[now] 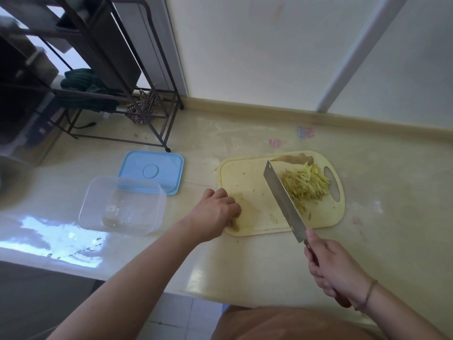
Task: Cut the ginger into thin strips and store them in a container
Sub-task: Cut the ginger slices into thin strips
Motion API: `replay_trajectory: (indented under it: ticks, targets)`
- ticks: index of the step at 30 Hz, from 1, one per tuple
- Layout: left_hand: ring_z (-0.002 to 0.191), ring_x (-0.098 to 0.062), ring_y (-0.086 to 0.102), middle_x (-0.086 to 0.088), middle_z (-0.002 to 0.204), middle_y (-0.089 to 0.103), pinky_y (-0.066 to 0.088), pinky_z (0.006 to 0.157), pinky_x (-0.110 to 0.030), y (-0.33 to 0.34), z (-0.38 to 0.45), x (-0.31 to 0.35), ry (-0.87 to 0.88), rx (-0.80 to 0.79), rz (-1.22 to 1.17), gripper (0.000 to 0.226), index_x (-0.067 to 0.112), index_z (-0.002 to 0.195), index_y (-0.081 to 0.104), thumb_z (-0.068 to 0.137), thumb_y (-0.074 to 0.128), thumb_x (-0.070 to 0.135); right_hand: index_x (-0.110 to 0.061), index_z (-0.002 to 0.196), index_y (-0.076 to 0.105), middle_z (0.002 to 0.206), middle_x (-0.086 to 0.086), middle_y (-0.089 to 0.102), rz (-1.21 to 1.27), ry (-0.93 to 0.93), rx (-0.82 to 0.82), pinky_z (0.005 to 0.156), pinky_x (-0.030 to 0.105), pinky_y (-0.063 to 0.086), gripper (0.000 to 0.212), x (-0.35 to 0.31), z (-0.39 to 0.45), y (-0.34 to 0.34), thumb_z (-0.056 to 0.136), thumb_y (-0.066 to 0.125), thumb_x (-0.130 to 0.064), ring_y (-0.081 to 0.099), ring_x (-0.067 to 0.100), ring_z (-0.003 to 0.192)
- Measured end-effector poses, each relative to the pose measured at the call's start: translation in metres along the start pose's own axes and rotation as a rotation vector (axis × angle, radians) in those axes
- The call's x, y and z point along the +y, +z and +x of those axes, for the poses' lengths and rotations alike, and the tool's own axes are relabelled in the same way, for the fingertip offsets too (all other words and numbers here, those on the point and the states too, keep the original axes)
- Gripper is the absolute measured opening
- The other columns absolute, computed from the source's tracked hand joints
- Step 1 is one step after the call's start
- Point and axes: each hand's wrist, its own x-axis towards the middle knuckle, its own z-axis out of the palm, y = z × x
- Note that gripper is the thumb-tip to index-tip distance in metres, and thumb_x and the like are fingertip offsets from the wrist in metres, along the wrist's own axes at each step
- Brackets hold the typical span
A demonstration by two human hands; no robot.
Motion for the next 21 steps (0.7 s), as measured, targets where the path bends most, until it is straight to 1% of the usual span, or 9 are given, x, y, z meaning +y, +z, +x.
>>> replay_trajectory:
  ticks: [2,4,8,11,13,16,18,20,21]
  targets:
    - [0.105,-0.018,0.047,0.008,0.101,0.061,0.025,0.084,-0.03,-0.004,0.002,0.001,-0.002,-0.044,-0.001,0.017,0.023,0.112,0.061,0.095,0.063,0.02,-0.013,0.076,0.042,0.053,0.002,0.032,0.009,-0.001,-0.002,0.044,0.019,0.022,0.055,0.0,0.001,0.0,0.101,0.037,-0.061,0.024,0.015,0.039]
    - [0.101,-0.015,0.048,0.009,0.098,0.061,0.025,0.084,-0.028,-0.007,0.003,0.001,-0.016,-0.085,-0.049,0.016,0.024,0.108,0.06,0.094,0.067,0.023,-0.014,0.076,0.042,0.053,0.003,0.031,0.033,0.01,-0.006,0.045,0.02,0.021,0.054,0.0,0.001,0.0,0.101,0.038,-0.062,0.023,0.014,0.04]
    - [0.091,-0.011,0.049,0.012,0.091,0.058,0.032,0.09,-0.028,-0.017,0.011,0.004,-0.085,-0.162,-0.247,0.019,0.024,0.101,0.063,0.087,0.076,0.025,-0.014,0.074,0.042,0.052,0.002,0.032,0.069,0.036,-0.033,0.045,0.02,0.02,0.055,-0.001,-0.002,0.001,0.1,0.038,-0.063,0.023,0.014,0.039]
    - [0.091,-0.014,0.055,0.006,0.092,0.062,0.032,0.081,-0.026,-0.029,0.038,0.017,-0.121,-0.204,-0.393,0.02,0.021,0.101,0.067,0.085,0.078,0.022,-0.014,0.072,0.041,0.052,0.003,0.033,0.096,0.03,-0.066,0.043,0.019,0.022,0.055,-0.002,-0.001,-0.004,0.1,0.038,-0.061,0.024,0.014,0.038]
    - [0.094,-0.016,0.056,0.005,0.094,0.063,0.033,0.082,-0.027,-0.034,0.057,0.025,-0.141,-0.251,-0.429,0.02,0.02,0.105,0.068,0.087,0.077,0.022,-0.013,0.071,0.041,0.051,0.003,0.033,0.112,0.029,-0.079,0.042,0.019,0.024,0.055,-0.003,-0.001,-0.003,0.101,0.037,-0.059,0.025,0.014,0.038]
    - [0.1,-0.017,0.057,0.011,0.094,0.06,0.033,0.088,-0.03,-0.037,0.086,0.032,-0.154,-0.269,-0.367,0.023,0.023,0.112,0.068,0.09,0.072,0.027,-0.014,0.073,0.042,0.053,0.002,0.032,0.123,0.008,-0.109,0.04,0.02,0.024,0.054,-0.005,0.005,-0.007,0.1,0.038,-0.06,0.024,0.015,0.04]
    - [0.105,-0.019,0.056,0.011,0.098,0.059,0.034,0.091,-0.033,-0.036,0.093,0.031,-0.142,-0.24,-0.264,0.028,0.025,0.118,0.066,0.091,0.07,0.028,-0.015,0.071,0.041,0.054,0.003,0.031,0.138,-0.016,-0.116,0.041,0.021,0.023,0.055,-0.005,0.009,-0.008,0.092,0.04,-0.066,0.023,0.015,0.041]
    - [0.11,-0.021,0.052,0.007,0.112,0.059,0.037,0.095,-0.036,-0.029,0.09,0.03,-0.101,-0.181,-0.173,0.033,0.025,0.125,0.065,0.093,0.066,0.03,-0.015,0.07,0.042,0.052,0.002,0.032,0.176,-0.028,-0.109,0.042,0.021,0.022,0.056,-0.005,0.01,-0.009,0.085,0.041,-0.07,0.023,0.014,0.04]
    - [0.112,-0.022,0.05,0.004,0.12,0.058,0.038,0.096,-0.038,-0.025,0.085,0.031,-0.075,-0.123,-0.16,0.034,0.025,0.126,0.065,0.093,0.066,0.032,-0.015,0.071,0.042,0.051,0.002,0.033,0.199,-0.031,-0.104,0.041,0.021,0.022,0.056,-0.005,0.01,-0.009,0.084,0.041,-0.069,0.024,0.014,0.039]
